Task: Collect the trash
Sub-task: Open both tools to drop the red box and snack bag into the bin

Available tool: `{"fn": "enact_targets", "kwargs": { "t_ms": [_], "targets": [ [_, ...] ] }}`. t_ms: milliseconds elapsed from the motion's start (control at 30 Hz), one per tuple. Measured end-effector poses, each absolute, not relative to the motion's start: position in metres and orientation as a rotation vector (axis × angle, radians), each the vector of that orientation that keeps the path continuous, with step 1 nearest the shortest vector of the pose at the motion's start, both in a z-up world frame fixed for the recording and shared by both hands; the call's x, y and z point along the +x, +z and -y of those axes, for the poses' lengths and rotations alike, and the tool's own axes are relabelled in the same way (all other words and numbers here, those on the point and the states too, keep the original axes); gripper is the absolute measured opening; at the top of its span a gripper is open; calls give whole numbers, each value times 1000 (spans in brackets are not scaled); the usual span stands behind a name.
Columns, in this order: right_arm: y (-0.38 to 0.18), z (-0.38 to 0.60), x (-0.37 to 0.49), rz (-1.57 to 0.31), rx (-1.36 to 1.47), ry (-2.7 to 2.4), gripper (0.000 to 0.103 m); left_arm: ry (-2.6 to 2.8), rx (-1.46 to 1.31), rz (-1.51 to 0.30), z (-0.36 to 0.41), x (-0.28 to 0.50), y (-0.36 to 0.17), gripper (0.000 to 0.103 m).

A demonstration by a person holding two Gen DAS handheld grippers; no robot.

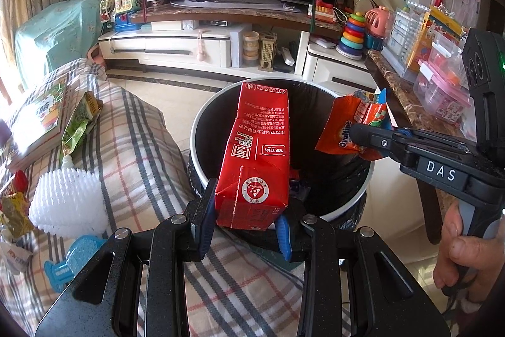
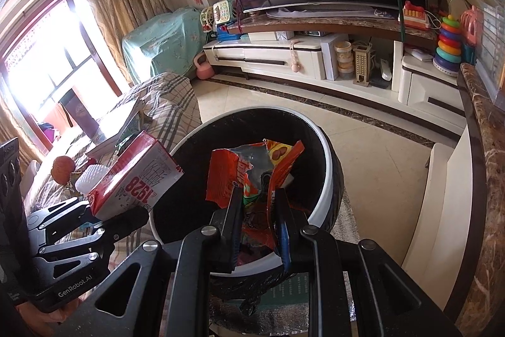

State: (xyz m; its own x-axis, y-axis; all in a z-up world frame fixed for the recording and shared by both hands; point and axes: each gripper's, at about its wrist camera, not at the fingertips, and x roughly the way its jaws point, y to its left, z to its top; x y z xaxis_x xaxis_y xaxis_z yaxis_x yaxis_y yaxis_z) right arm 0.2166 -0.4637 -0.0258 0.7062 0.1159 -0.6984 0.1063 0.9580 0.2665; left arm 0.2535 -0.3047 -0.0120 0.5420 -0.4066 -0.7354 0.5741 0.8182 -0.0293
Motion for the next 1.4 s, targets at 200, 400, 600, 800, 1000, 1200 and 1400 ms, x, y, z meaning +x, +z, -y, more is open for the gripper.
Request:
{"fn": "enact_targets", "kwargs": {
  "t_ms": [200, 400, 600, 800, 1000, 1200, 1400],
  "targets": [
    [-27, 464, 222, -800, 288, 5, 20, -585, 228, -808, 306, 256, -11, 31],
    [-31, 465, 227, -814, 281, 4, 20, -587, 229, -817, 309, 261, -12, 31],
    [-32, 466, 232, -826, 272, 2, 20, -591, 240, -822, 313, 265, -14, 31],
    [-32, 467, 236, -837, 267, 1, 20, -591, 247, -830, 316, 269, -16, 31],
    [-34, 466, 240, -846, 257, -1, 21, -588, 247, -842, 316, 272, -18, 31],
    [-36, 466, 242, -856, 253, -7, 23, -588, 245, -848, 317, 274, -18, 31],
    [-35, 469, 244, -865, 256, -8, 34, -594, 239, -863, 317, 278, -17, 35]
  ]
}}
